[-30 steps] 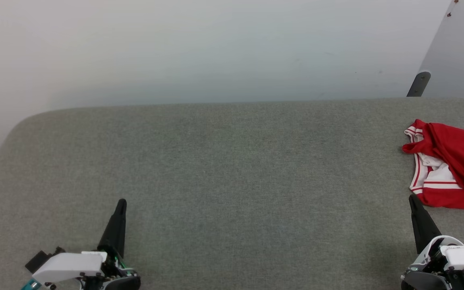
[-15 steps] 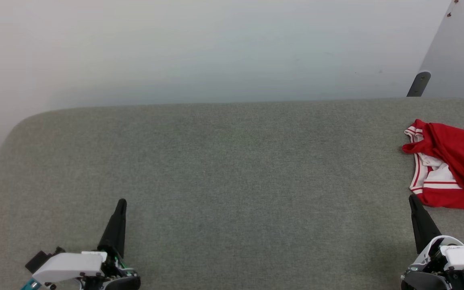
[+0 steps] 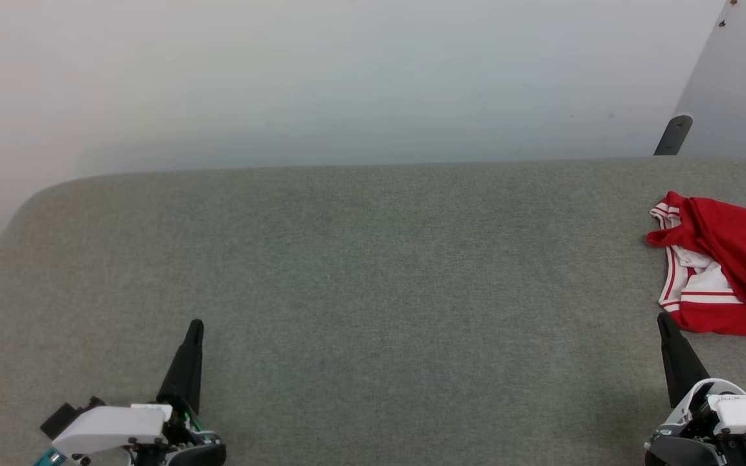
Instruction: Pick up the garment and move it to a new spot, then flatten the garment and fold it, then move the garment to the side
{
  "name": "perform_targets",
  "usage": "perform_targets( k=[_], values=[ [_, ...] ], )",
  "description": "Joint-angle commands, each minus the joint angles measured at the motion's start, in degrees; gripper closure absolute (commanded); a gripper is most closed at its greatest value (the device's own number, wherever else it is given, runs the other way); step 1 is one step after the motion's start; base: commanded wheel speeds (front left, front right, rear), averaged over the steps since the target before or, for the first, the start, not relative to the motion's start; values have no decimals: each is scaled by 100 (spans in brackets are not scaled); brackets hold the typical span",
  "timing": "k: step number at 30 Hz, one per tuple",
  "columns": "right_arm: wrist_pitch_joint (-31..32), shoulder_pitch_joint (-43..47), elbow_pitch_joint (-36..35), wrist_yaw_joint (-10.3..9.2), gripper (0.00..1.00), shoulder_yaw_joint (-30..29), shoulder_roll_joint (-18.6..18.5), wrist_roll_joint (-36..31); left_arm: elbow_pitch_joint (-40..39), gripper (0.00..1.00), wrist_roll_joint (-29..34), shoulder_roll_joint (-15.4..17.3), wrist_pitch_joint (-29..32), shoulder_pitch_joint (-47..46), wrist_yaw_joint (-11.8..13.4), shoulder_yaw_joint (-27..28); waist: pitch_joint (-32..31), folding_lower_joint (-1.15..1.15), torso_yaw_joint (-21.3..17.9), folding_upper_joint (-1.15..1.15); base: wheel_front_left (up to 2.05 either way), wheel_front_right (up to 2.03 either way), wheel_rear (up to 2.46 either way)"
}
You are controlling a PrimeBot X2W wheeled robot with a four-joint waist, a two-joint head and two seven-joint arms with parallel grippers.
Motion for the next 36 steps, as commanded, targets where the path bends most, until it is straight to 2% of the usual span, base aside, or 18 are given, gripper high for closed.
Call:
perform_targets(
  k=[1,36],
  values=[
    [13,-14,-18,2,100,20,20,15,-9,100,-18,2,11,-51,-31,13,0,0,0,0,0,0,0],
    [12,-14,-19,2,100,21,21,15,-9,100,-19,2,10,-51,-31,11,0,0,0,0,0,0,0]
  ],
)
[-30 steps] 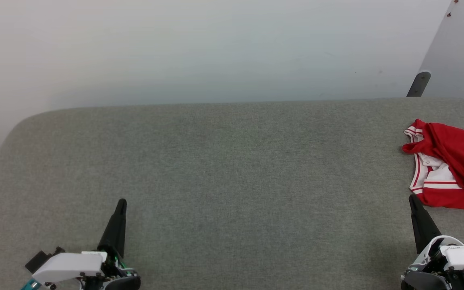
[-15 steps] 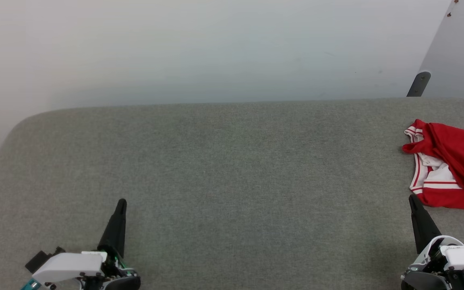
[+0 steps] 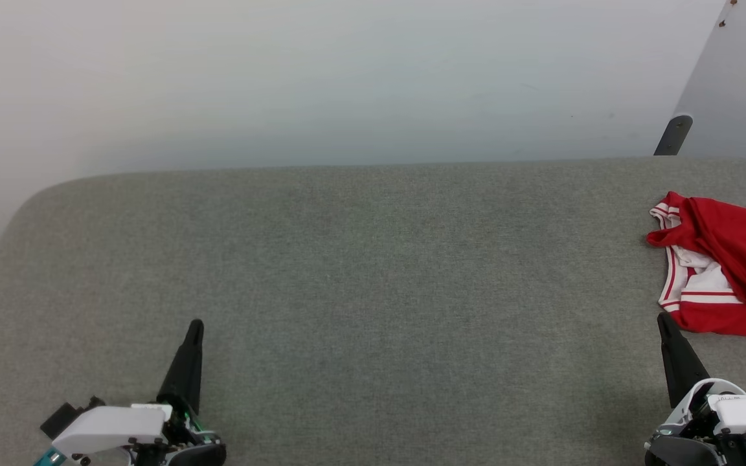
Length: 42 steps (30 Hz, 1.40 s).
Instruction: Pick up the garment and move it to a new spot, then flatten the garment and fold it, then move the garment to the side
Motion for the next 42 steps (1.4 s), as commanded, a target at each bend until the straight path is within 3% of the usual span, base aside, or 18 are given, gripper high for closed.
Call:
perform_targets(
  k=[1,42],
  values=[
    [12,-14,-19,2,100,21,21,14,-8,100,-19,2,10,-51,-31,12,0,0,0,0,0,0,0],
    [12,-14,-19,2,100,21,21,14,-9,100,-20,2,9,-51,-31,12,0,0,0,0,0,0,0]
  ],
)
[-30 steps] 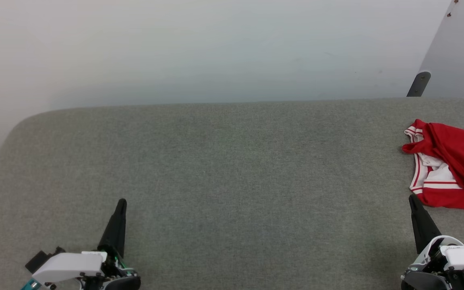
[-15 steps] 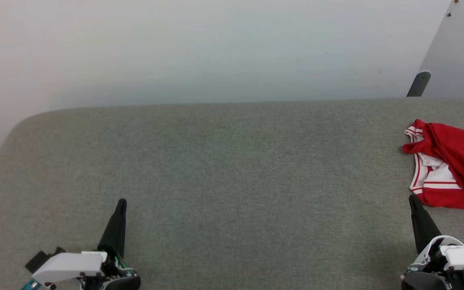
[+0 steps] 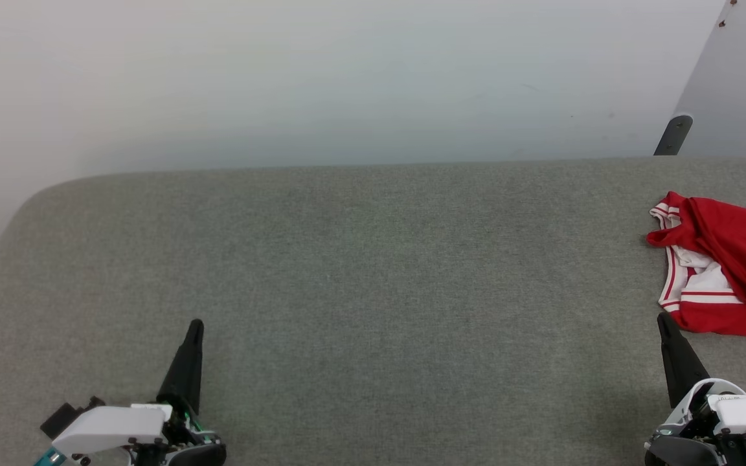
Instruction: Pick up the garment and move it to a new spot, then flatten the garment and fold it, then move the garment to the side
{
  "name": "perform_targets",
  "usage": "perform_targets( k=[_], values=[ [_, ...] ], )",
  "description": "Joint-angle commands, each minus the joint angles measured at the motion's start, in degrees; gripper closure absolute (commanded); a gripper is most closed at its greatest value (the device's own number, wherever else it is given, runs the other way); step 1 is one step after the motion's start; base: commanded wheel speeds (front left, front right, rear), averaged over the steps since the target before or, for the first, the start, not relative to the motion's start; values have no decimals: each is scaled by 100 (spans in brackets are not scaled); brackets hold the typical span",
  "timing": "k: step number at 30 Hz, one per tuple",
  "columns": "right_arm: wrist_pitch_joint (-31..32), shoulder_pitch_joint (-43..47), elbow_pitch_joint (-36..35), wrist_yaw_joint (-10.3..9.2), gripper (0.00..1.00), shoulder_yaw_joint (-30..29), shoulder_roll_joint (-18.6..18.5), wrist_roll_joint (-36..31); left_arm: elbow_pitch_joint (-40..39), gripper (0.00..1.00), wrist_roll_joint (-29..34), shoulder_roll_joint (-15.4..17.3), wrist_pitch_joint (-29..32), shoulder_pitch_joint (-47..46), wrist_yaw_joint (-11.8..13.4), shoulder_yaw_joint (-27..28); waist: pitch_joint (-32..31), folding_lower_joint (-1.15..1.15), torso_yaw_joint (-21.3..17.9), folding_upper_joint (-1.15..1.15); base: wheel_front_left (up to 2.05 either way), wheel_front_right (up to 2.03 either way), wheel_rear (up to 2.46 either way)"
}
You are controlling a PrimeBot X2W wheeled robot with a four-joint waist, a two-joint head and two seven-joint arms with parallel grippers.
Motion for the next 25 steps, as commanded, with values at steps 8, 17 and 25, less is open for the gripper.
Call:
perform_targets(
  k=[8,17,25],
  values=[
    [11,-14,-19,2,100,21,21,14,-9,100,-20,2,9,-51,-31,9,0,0,0,0,0,0,0],
    [11,-14,-19,2,100,22,21,14,-9,100,-20,2,9,-51,-31,8,0,0,0,0,0,0,0],
    [11,-14,-19,2,100,22,21,14,-9,100,-20,2,9,-51,-31,9,0,0,0,0,0,0,0]
  ],
)
